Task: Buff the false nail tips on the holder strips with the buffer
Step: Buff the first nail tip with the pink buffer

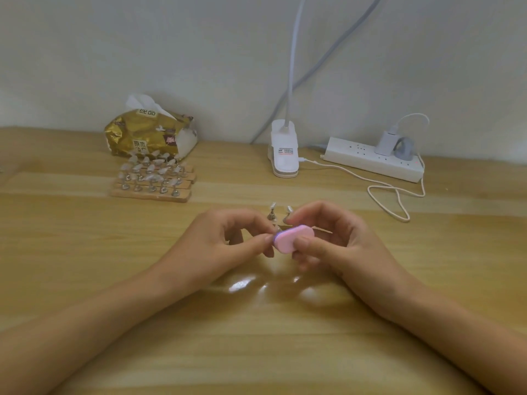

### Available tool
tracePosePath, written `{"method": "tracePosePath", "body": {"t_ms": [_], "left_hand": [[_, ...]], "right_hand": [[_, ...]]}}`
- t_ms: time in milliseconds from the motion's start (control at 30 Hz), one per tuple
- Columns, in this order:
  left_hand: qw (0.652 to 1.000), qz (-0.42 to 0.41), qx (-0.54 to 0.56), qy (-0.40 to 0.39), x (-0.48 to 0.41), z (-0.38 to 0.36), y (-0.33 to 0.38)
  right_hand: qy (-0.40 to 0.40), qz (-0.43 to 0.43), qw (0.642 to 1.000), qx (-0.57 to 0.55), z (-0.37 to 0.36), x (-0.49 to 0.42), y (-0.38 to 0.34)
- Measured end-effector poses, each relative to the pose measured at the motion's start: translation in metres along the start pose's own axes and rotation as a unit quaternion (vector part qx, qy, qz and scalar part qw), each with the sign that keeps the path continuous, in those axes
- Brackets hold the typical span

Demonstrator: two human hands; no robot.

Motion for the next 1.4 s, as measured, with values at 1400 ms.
{"method": "tracePosePath", "body": {"t_ms": [1400], "left_hand": [[0.998,-0.047,-0.008,-0.028,0.004,-0.007,0.012]], "right_hand": [[0.053,0.011,0.999,-0.005,0.0,0.002,-0.008]]}}
Point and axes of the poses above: each hand's wrist, its own x-axis away from the middle knuckle, its own z-axis out of the back of the hand, y = z × x, the point moved 9 cm from there along -x, towards the middle knuckle, and after that the axes turned 1 degree about x, right-handed, at the moved point
